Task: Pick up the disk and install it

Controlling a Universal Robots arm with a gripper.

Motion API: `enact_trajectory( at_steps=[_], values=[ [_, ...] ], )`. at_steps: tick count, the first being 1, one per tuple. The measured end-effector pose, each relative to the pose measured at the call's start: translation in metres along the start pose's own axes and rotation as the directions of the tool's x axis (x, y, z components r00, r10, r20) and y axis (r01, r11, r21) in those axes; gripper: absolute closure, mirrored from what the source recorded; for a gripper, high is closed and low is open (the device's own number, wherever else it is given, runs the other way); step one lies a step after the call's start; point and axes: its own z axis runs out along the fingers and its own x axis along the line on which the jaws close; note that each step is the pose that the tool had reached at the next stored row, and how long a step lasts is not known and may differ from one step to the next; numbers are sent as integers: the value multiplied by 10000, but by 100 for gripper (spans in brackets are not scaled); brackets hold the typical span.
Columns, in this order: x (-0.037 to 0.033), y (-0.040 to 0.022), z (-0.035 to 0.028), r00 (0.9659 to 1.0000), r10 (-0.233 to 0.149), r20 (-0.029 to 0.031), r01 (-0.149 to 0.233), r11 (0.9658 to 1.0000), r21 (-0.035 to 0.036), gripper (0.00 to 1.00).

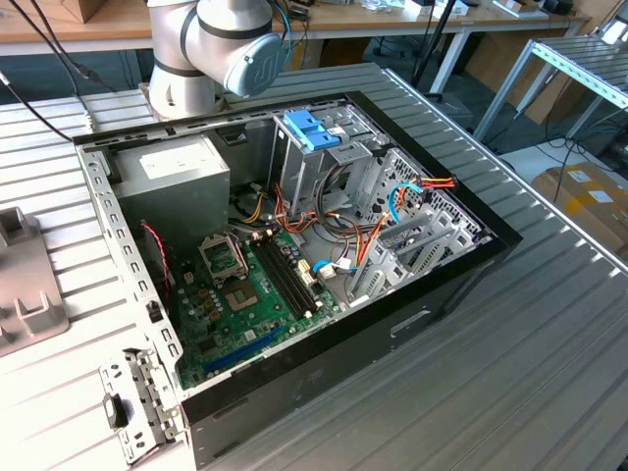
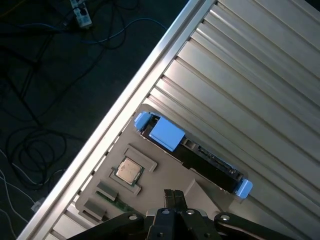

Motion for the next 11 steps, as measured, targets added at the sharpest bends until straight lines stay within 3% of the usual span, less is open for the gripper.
enact_trajectory(
  at_steps=[11],
  values=[
    [0, 0, 0, 9993, -386, 1, 386, 9993, -11, 89]
  ],
)
